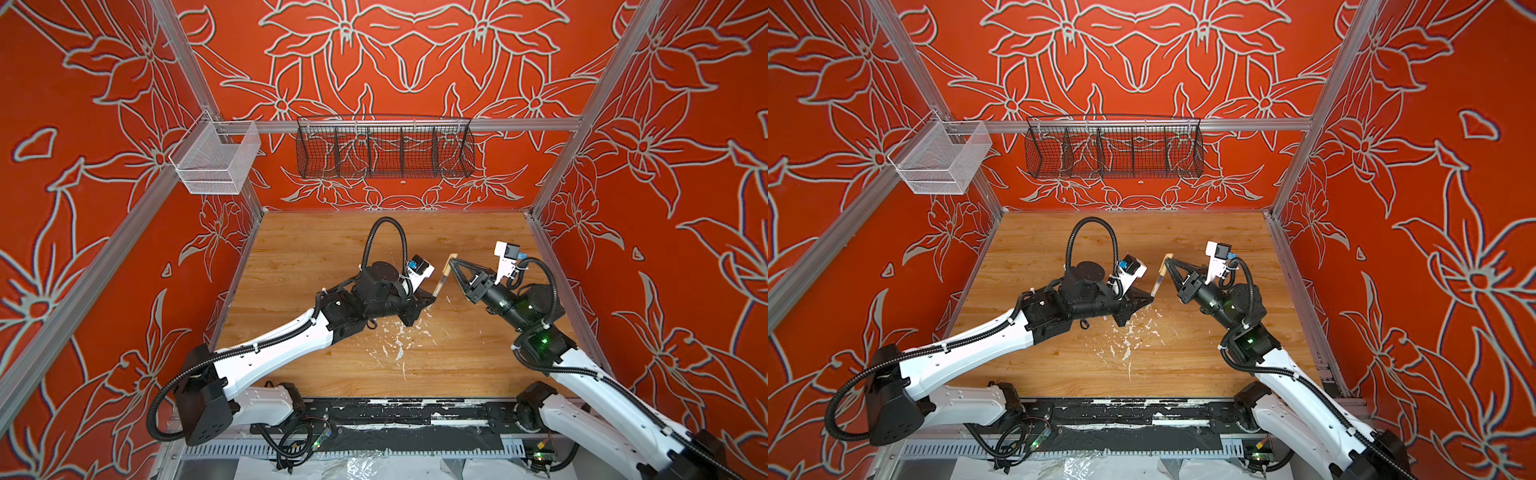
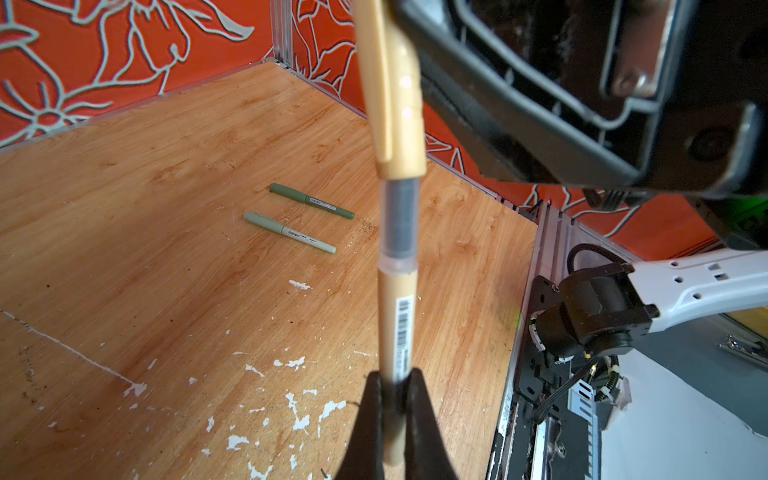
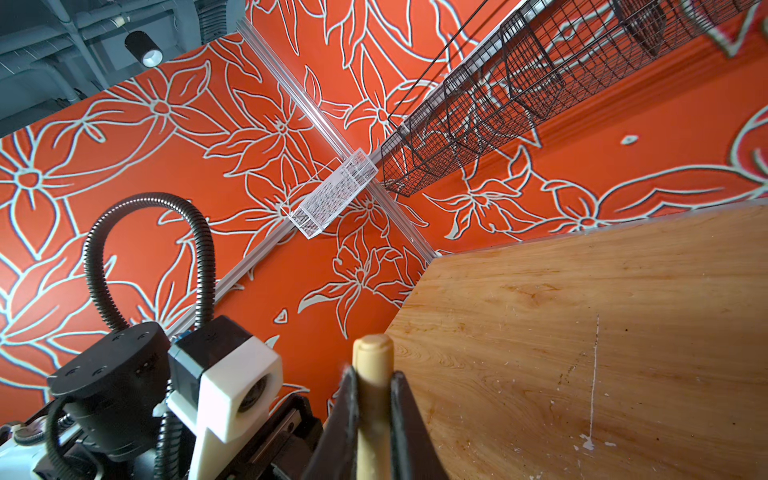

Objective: Insert the pens into the pen caps
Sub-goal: 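Lower the beige cap onto the nib with the right gripper, then push the cap down onto the pen barrel with the right gripper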

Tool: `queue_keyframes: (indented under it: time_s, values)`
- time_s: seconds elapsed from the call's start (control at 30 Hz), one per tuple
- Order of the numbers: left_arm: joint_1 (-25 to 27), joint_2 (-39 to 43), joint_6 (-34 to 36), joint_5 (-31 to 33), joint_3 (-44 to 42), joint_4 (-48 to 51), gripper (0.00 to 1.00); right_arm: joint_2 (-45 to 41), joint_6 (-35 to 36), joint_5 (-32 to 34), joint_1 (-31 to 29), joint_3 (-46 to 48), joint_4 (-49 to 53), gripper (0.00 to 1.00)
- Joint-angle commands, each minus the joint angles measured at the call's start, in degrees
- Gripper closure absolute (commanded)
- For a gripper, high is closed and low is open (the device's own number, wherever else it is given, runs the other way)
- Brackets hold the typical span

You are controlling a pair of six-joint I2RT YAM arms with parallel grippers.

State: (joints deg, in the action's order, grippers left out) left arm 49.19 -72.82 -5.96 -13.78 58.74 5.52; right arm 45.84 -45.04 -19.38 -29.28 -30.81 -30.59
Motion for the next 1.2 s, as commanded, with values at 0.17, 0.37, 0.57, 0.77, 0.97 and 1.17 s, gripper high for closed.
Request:
queue_keyframes:
  time_s: [0.17,0.37,0.57,0.77,0.97,1.17]
  values:
    - [0.29,0.37,2.38,0.85,4.71,-1.36,1.00,-0.14,6.79,-3.19,-0.91,-3.47,10.62,1.00]
    - [0.27,-0.79,3.84,0.56,7.16,-0.69,1.00,0.60,10.88,-6.15,-1.11,-5.61,15.20,1.00]
    - [0.27,-1.62,4.96,-0.45,8.68,-1.79,1.00,1.00,8.68,-9.01,-1.17,-5.35,12.09,0.88]
    - [0.21,-1.67,5.35,-0.93,8.72,-1.19,1.00,-2.10,10.49,-7.70,-1.07,-8.50,18.95,0.63]
    - [0.19,-0.77,5.00,-1.68,7.32,-0.94,1.00,-3.86,14.23,-7.97,-0.78,-12.96,26.83,0.54]
    - [0.21,-0.47,4.99,-1.85,6.66,-0.59,1.00,-0.82,14.64,-11.17,-0.37,-15.94,26.94,0.51]
